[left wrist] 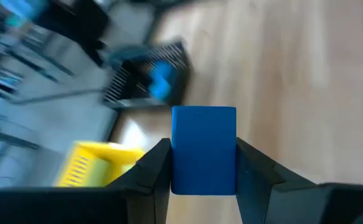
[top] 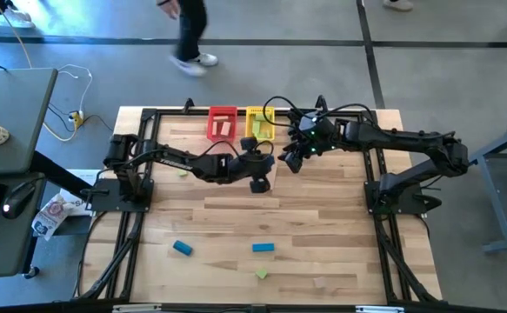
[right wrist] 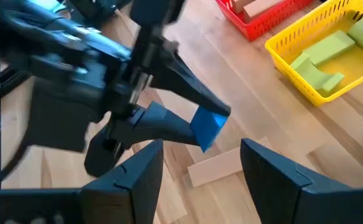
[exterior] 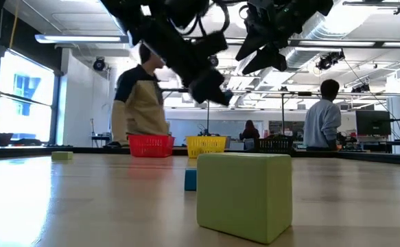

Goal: Sort & place blocks by color
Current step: Put the blue block into the black basket

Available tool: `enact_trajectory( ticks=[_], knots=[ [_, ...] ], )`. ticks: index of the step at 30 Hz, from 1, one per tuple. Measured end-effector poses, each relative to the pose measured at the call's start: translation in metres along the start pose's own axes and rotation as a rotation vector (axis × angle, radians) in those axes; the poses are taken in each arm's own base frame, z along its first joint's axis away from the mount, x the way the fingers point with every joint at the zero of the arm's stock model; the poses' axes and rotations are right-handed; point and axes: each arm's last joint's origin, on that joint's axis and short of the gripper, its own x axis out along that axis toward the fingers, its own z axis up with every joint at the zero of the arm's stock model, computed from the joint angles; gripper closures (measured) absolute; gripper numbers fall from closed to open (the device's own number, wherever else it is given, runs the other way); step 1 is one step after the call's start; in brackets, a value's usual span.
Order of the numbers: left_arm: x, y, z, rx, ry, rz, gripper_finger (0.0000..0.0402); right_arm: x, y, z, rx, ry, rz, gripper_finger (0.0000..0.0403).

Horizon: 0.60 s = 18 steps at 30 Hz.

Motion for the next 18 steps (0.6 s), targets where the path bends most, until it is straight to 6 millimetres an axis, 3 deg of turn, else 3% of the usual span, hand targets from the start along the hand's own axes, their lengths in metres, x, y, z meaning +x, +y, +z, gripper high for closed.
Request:
enact_trajectory(
  ticks=[18],
  knots=[
    [-0.01,0.002,0.028,-0.034,-0.229,0.133,0.0292,0.0,0.0,0.002,0.002,-0.02,-0.01,0.0203]
  ],
)
